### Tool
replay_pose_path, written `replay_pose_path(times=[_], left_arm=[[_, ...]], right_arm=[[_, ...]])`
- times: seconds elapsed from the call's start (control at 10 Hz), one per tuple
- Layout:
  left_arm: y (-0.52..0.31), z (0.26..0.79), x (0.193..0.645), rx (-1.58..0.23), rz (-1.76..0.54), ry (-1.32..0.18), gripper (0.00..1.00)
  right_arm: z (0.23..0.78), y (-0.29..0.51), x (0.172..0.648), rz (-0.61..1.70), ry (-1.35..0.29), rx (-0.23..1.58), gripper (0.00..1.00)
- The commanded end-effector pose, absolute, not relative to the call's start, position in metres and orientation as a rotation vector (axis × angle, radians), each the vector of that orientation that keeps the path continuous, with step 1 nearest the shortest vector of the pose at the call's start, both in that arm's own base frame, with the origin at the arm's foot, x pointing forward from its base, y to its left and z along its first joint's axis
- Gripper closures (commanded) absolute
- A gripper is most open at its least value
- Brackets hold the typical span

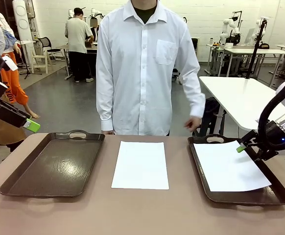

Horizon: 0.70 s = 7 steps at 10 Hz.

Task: Sort the A4 documents.
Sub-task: Place the A4 Paper in the designated Handle tray.

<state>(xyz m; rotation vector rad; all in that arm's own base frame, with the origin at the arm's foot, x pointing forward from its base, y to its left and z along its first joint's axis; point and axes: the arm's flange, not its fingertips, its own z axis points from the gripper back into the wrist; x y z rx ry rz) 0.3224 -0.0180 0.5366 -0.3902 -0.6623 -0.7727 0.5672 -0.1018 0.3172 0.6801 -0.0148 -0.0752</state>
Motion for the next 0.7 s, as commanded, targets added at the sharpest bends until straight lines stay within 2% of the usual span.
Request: replay_pose_path(times=[0.0,0.1,0.6], left_arm=[[-0.0171,0.5341,0.3237,-0.400,-0.781,-0.671,0.00],[-0.0171,0.5341,0.3237,-0.400,-0.781,-0.671,0.00],[-0.0171,0.5341,0.3237,-0.400,-0.781,-0.671,0.00]], right_arm=[[0.3213,-0.1024,0.5591,-0.108,-0.016,0.663,0.06],[0.3224,-0.1030,0.5579,-0.110,-0.019,0.662,0.00],[0.3232,-0.1074,0.5630,-0.094,-0.024,0.679,0.00]])
